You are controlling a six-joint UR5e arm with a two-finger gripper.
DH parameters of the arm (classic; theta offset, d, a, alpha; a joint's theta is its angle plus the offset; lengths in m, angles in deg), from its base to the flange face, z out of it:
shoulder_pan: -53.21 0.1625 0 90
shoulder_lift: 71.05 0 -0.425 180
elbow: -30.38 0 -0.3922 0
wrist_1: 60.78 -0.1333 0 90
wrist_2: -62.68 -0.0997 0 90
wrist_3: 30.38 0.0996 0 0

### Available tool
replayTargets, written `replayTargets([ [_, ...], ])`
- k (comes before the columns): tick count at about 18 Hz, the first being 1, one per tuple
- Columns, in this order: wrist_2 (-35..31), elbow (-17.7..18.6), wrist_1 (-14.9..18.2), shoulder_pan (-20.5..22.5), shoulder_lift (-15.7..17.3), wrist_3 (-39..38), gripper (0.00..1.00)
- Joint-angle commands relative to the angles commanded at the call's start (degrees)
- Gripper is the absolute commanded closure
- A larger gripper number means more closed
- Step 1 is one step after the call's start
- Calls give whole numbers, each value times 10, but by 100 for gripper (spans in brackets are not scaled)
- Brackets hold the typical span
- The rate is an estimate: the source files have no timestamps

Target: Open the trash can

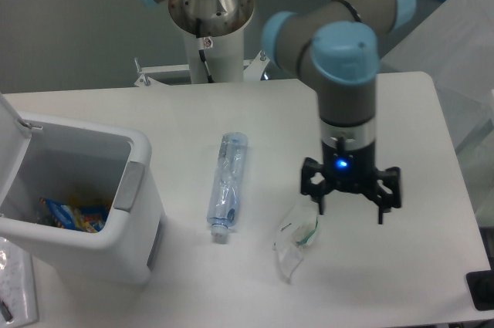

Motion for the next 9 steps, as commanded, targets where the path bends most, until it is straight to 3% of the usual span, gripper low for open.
replayTargets([
  [3, -1, -13, 60, 9, -10, 76, 0],
  [7, -36, -72, 187, 10, -26, 143, 0],
  [9, -38, -77, 198, 9, -32, 145, 0],
])
